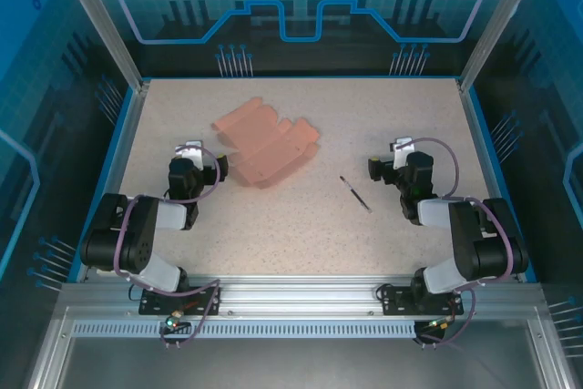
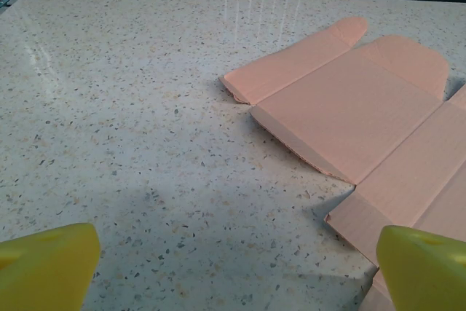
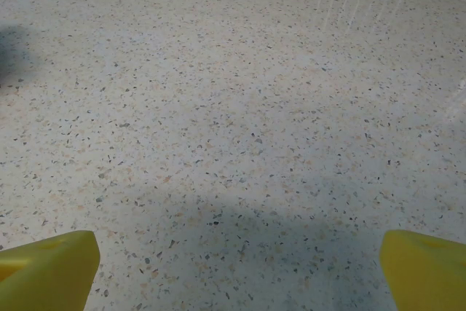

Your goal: Fold the paper box

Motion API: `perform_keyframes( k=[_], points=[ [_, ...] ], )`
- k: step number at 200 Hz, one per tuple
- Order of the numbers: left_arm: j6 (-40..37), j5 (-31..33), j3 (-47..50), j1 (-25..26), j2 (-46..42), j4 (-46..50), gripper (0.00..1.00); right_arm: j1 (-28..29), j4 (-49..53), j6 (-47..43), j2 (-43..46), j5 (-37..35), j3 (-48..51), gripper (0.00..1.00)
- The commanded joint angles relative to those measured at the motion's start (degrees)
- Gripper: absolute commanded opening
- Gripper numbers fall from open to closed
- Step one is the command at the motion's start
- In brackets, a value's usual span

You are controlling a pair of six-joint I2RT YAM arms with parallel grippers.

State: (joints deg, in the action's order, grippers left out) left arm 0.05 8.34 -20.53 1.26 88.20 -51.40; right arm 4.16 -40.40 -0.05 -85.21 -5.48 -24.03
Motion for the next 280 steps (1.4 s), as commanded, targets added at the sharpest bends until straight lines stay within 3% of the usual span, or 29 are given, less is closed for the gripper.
perform_keyframes(
  k=[1, 187, 202, 221, 244, 264, 280],
  points=[
    [0.01, 0.54, -1.26, 0.15, 0.71, -1.7, 0.99, -0.48, -1.43, -0.08, -0.75, 0.99, -1.32, 1.0],
    [0.33, 1.17, -1.06, 0.06, 0.55, -2.08, 0.99, -0.74, -1.67, -0.08, -0.67, 1.25, -1.34, 1.0],
    [1.4, 4.06, -0.27, 0.06, -1.62, -1.88, 0.99, 0.13, 5.81, 0.92, 2.39, -3.54, -3.91, 1.0],
    [2.8, 7.87, -1.02, -0.03, -8.57, 5.69, 0.99, 0.09, 13.32, 2.46, 7.62, -7.2, -6.28, 1.0],
    [9.77, 14.86, -8.01, -0.68, -17.1, 27.3, 0.99, -0.97, 22.46, 10.72, 15.0, -11.59, -8.51, 1.0],
    [12.03, 9.76, -12.02, -0.99, -18.92, 36.41, 0.99, -1.65, 34.58, 15.99, 18.74, -13.29, -13.45, 1.0],
    [15.93, 2.51, -14.04, -0.97, -19.25, 40.75, 0.99, -0.88, 40.25, 17.68, 19.65, -10.09, -16.82, 1.0]
  ],
)
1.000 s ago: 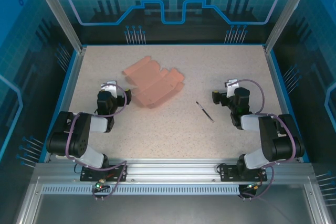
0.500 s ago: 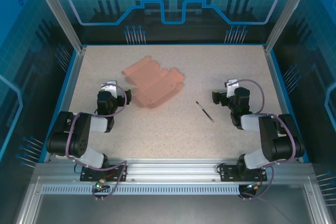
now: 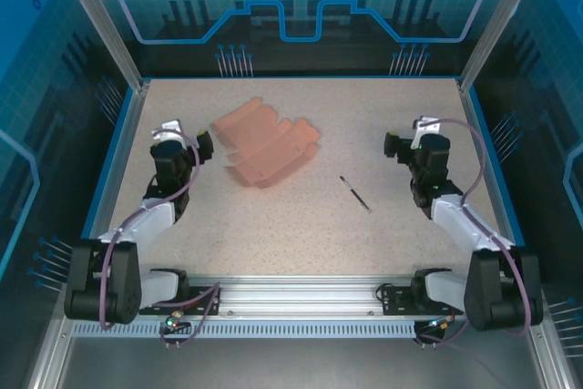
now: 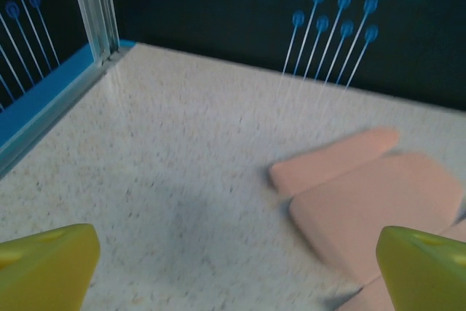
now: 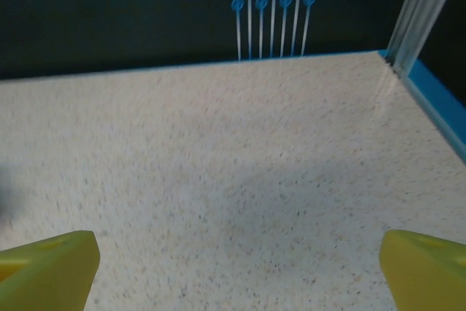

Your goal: Fold the paper box

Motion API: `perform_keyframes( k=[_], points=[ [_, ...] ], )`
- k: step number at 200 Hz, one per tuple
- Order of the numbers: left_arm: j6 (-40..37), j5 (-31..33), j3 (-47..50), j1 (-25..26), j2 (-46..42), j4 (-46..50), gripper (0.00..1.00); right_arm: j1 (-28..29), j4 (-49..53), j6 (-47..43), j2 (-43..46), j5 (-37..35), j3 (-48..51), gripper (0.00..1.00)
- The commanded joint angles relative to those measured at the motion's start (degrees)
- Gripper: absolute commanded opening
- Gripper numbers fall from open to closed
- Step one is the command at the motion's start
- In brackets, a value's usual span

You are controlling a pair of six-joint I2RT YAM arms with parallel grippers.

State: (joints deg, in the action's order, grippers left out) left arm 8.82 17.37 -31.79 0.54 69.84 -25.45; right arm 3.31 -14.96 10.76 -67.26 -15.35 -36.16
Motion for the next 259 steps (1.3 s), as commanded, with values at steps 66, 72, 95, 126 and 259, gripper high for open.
perform_keyframes(
  k=[66, 72, 95, 126, 259],
  points=[
    [16.88, -21.8, -6.23, 7.95, -2.35, 19.06, 0.99, 22.43, 28.82, 15.08, -9.28, 4.94, -16.04, 1.0],
    [16.56, -21.72, -6.7, 9.04, -2.22, 19.86, 0.99, 23.81, 28.78, 16.41, -10.7, 6.6, -16.56, 1.0],
    [14.72, -21.07, -8.81, 12.53, -0.97, 22.84, 0.99, 27.06, 26.55, 21.54, -15.4, 12.41, -17.84, 0.99],
    [12.98, -19.9, -10.8, 15.29, 0.6, 25.38, 0.98, 28.96, 25.01, 23.3, -20.43, 15.28, -20.31, 0.97],
    [13.64, -18.45, -10.77, 15.89, 3.74, 24.61, 0.99, 32.46, 14.8, 41.03, -41.28, 11.4, -29.81, 0.68]
  ],
)
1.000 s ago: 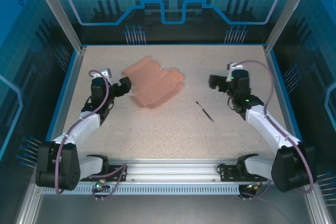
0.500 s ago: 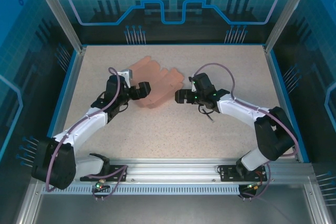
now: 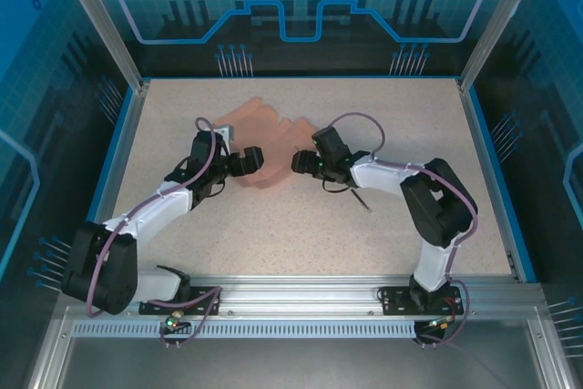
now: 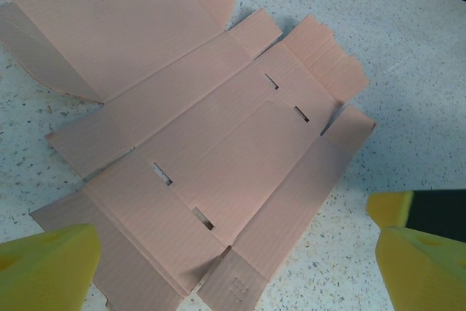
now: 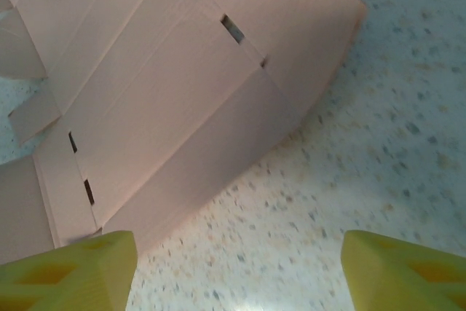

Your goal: Fold the paper box

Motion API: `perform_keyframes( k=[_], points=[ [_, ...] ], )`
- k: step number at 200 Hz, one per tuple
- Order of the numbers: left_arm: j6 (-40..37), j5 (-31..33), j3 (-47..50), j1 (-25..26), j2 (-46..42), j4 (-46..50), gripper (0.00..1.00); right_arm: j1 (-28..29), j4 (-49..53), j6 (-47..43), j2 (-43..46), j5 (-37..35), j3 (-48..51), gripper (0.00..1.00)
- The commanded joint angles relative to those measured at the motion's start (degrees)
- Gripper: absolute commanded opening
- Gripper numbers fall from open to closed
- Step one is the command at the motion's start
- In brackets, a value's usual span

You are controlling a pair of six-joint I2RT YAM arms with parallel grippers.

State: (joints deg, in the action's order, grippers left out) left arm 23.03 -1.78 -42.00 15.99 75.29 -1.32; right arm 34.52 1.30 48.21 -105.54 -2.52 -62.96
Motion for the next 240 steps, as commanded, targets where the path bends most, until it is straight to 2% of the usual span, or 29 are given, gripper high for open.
perform_keyframes(
  k=[1, 18, 40, 93, 167, 240],
  points=[
    [-0.55, 0.67, -0.55, 0.44, -1.71, 0.51, 0.99, 1.25, -1.47, 3.71, -3.09, -1.47, -3.07, 0.67],
    [-0.52, 0.48, -0.23, 0.45, -2.19, 0.62, 0.99, 1.25, -1.54, 4.59, -4.54, -2.41, -3.95, 0.61],
    [-0.78, 0.77, 0.05, 0.4, -3.04, 0.63, 0.99, 1.24, -0.83, 5.17, -5.96, -4.13, -5.1, 0.59],
    [-1.35, 1.19, 0.03, 0.37, -3.14, 0.96, 0.99, 1.12, -2.14, 6.19, -9.26, -2.84, -7.44, 0.46],
    [-1.49, 1.42, 0.35, 0.45, -4.35, 0.98, 0.99, 0.96, -4.28, 9.32, -10.45, -3.97, -6.91, 0.43],
    [-1.91, 1.59, 0.16, 0.4, -5.56, 1.91, 0.99, 0.61, -7.61, 13.19, -11.15, -6.23, -5.99, 0.33]
  ],
)
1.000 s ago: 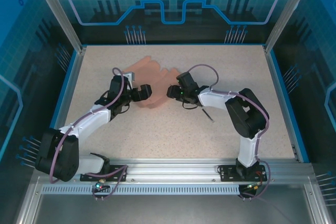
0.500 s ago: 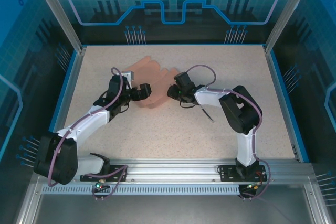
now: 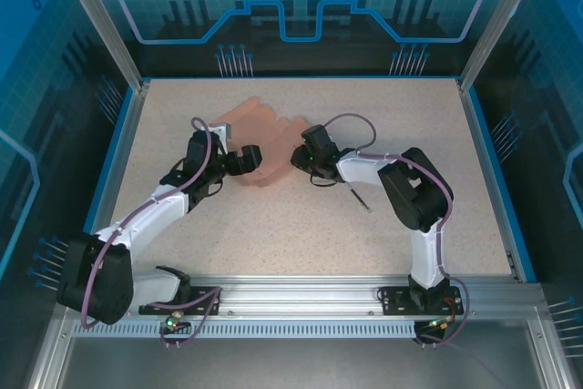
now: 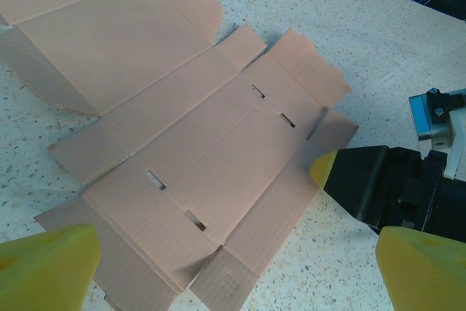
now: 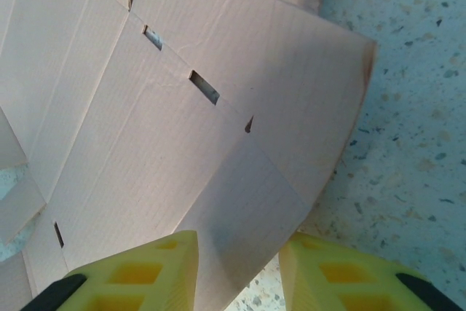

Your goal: Fold the paper box

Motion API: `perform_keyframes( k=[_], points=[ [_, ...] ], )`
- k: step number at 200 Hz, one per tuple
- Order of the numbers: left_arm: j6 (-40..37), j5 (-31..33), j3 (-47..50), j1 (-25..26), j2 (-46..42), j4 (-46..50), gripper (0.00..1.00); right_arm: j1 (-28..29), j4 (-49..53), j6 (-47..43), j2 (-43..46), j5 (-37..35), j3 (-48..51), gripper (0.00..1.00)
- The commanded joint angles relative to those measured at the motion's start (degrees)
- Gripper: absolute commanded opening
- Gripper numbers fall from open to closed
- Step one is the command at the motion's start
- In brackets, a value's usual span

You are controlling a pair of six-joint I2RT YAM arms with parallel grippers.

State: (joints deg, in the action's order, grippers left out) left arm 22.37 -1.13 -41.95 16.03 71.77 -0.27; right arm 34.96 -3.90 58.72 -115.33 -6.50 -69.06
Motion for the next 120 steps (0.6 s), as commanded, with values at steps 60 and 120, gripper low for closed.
perform_keyframes(
  k=[60, 120],
  points=[
    [-1.65, 0.8, -0.2, 0.39, -2.15, 1.53, 0.99, 0.0, -7.78, 6.4, -2.85, -3.38, 1.53, 0.24],
    [-1.06, 0.76, -0.74, 0.38, -3.63, 2.24, 0.99, -1.26, -11.21, 0.33, 0.96, -3.97, 3.48, 0.03]
  ],
)
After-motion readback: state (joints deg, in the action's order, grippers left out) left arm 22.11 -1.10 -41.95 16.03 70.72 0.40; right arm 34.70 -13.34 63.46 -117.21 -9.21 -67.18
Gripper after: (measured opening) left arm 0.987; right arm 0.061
